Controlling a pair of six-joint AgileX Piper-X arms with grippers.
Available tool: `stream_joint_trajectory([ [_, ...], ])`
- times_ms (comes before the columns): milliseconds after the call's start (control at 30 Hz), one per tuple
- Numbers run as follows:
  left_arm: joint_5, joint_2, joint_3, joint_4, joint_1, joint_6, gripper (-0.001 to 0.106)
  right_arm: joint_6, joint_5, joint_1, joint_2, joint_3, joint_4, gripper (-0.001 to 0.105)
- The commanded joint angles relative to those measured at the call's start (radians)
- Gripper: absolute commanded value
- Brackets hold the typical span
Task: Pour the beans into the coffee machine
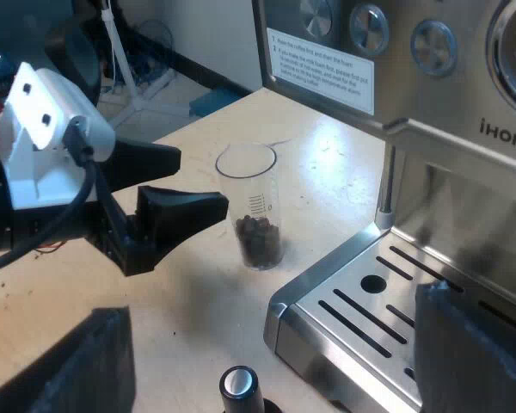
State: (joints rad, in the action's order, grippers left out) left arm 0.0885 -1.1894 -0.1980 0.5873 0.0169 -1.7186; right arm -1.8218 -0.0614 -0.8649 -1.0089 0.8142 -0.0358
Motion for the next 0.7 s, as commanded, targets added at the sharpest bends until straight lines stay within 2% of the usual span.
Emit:
stream_joint_trajectory([
  [33, -0.006, -0.031, -0.020, 0.025, 0.003, -0.010, 0.080, 0.002, -0.002, -0.003, 0.002, 0.011, 0.017, 0.068],
  [167, -0.006, -0.102, -0.041, 0.056, 0.003, -0.004, 0.080, 0.047, -0.002, -0.003, 0.002, 0.011, 0.017, 0.068],
  [333, -0.006, -0.174, -0.065, 0.130, 0.003, -0.004, 0.080, 0.047, -0.002, -0.003, 0.002, 0.011, 0.017, 0.068],
  [700, -0.006, -0.330, -0.172, 0.149, 0.003, -0.004, 0.080, 0.047, -0.002, -0.003, 0.002, 0.011, 0.017, 0.068],
])
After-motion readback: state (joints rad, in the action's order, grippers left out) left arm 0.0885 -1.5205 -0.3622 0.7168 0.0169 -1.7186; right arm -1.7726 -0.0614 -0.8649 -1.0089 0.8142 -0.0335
